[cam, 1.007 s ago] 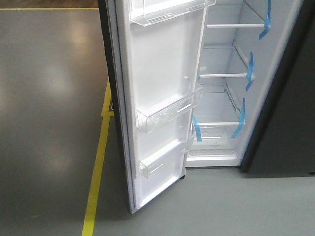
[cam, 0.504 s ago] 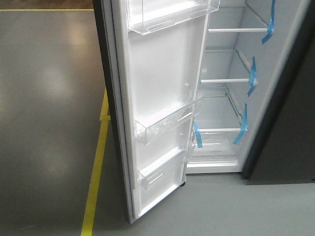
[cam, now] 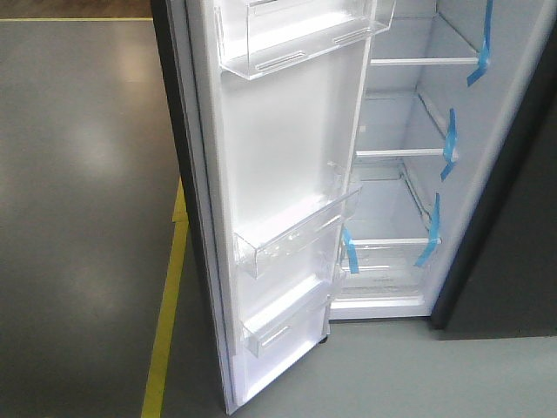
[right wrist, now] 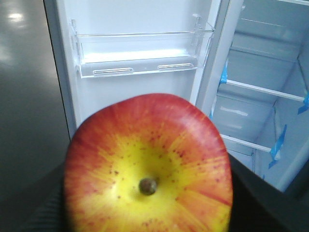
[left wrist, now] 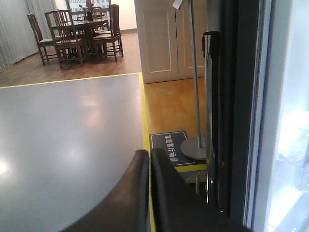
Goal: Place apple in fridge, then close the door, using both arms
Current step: 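Approach the refrigerator door bins with the apple in the right gripper, then hold the red-yellow apple in the right gripper before the door bins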
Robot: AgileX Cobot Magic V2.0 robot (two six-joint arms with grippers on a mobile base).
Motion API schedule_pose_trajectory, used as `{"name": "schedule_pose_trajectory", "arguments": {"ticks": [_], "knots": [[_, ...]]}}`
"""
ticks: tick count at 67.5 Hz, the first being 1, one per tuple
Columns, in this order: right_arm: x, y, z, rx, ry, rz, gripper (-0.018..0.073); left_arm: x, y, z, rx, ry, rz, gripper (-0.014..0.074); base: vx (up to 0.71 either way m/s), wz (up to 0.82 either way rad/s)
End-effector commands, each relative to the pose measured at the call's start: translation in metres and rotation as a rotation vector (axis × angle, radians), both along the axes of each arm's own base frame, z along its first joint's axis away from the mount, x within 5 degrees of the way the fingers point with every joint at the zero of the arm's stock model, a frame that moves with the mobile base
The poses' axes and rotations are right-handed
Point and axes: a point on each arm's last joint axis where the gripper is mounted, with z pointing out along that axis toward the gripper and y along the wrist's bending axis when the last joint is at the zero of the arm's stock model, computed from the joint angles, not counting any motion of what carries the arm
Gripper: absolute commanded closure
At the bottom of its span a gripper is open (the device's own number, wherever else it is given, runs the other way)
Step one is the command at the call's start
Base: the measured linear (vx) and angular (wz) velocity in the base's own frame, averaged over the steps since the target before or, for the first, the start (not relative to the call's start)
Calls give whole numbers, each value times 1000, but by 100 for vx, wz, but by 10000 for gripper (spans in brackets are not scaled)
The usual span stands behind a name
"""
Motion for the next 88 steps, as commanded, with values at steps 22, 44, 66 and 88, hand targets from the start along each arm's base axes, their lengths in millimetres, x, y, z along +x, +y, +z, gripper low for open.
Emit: {"name": "schedule_pose_trajectory", "arguments": {"ticks": [22, 44, 66, 88], "knots": [[-3, 0, 15, 27, -105, -9, 517, 0, 0, -2, -15, -62, 4, 602, 8, 1], [-3, 0, 15, 27, -105, -9, 517, 0, 0, -2, -15, -62, 4, 602, 7, 0], [-3, 0, 15, 27, -105, -9, 517, 0, 0, -2, -15, -62, 4, 602, 7, -2], [-3, 0, 15, 27, -105, -9, 517, 0, 0, -2, -15, -62, 4, 602, 7, -1]]}}
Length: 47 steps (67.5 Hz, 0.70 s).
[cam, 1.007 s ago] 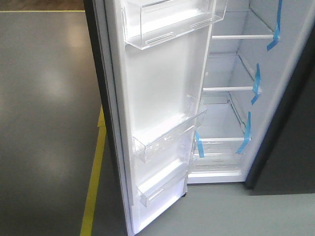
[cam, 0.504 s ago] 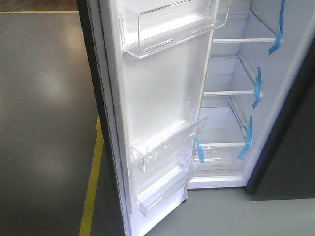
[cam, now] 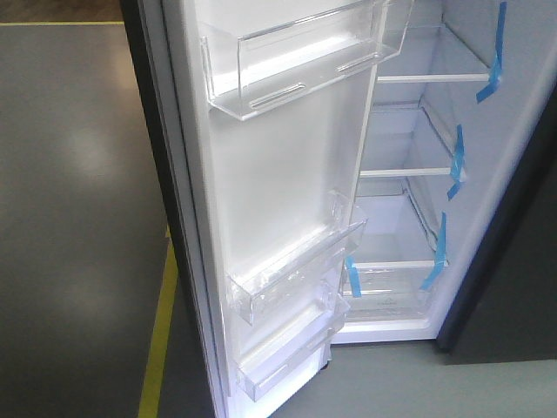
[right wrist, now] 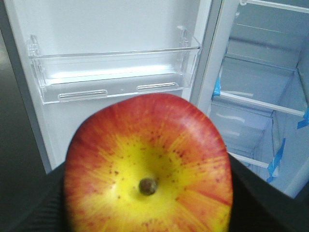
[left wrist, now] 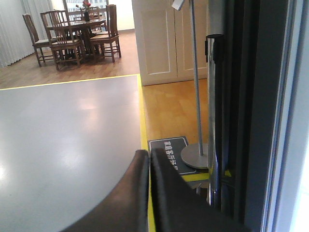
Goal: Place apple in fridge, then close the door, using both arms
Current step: 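Hold the red-yellow apple in the right gripper before the door bins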
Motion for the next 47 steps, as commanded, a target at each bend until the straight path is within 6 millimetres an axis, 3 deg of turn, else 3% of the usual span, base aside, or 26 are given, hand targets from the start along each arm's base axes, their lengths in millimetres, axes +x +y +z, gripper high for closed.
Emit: {"name": "schedule_pose_trajectory", "arguments": {"ticks": [1, 47], "knots": [[-3, 0, 15, 27, -105, -9, 517, 0, 0, -2, -15, -62, 4, 602, 7, 0], [-3, 0, 15, 27, -106, -9, 517, 0, 0, -2, -15, -62, 4, 602, 7, 1]]}}
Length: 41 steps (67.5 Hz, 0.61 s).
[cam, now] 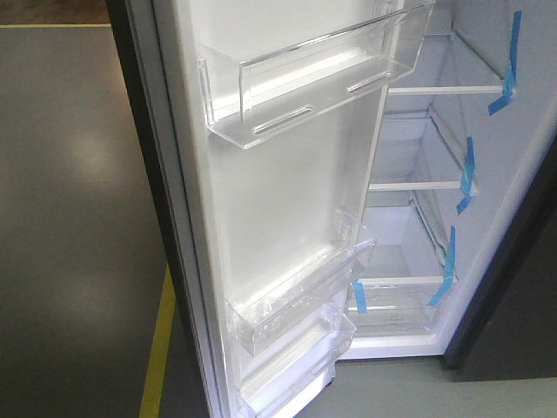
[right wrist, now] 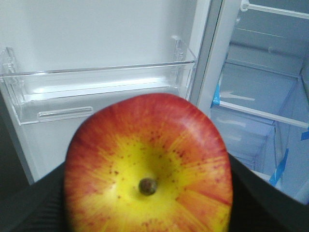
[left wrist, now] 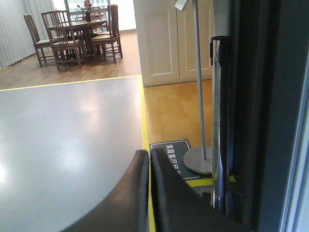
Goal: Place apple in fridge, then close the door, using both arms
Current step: 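Hold the red-yellow apple in the right gripper before the door bins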
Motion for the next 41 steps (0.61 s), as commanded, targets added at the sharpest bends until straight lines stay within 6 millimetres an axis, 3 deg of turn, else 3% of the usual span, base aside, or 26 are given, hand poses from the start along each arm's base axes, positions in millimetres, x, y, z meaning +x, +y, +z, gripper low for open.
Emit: {"name": "schedule_pose_trajectory", "arguments": {"ticks": [1, 41], "knots": [[-3, 0, 15, 27, -106, -9, 517, 0, 0, -2, -15, -62, 4, 602, 7, 1], [-3, 0, 15, 27, -106, -9, 517, 0, 0, -2, -15, -62, 4, 602, 5, 1]]}}
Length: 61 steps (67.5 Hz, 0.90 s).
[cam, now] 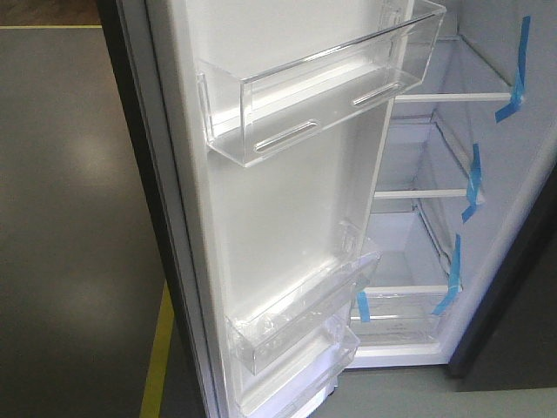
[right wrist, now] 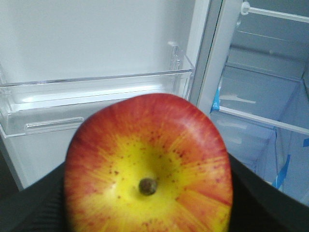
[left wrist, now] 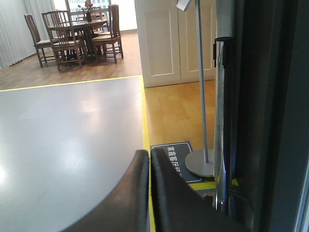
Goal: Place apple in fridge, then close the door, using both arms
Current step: 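Hold the red-yellow apple in the right gripper before the door bins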
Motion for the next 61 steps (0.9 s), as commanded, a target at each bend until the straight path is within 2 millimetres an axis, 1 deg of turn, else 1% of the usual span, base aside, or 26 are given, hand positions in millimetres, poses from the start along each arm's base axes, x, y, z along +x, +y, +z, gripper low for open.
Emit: {"name": "schedule_pose_trajectory", "arguments": {"ticks": [1, 61], "knots": [[-3, 0, 15, 27, -106, -9, 517, 0, 0, -2, -15, -62, 4, 602, 2, 1], [-3, 0, 15, 27, -105, -9, 517, 0, 0, -2, -15, -62, 4, 602, 0, 0]]}}
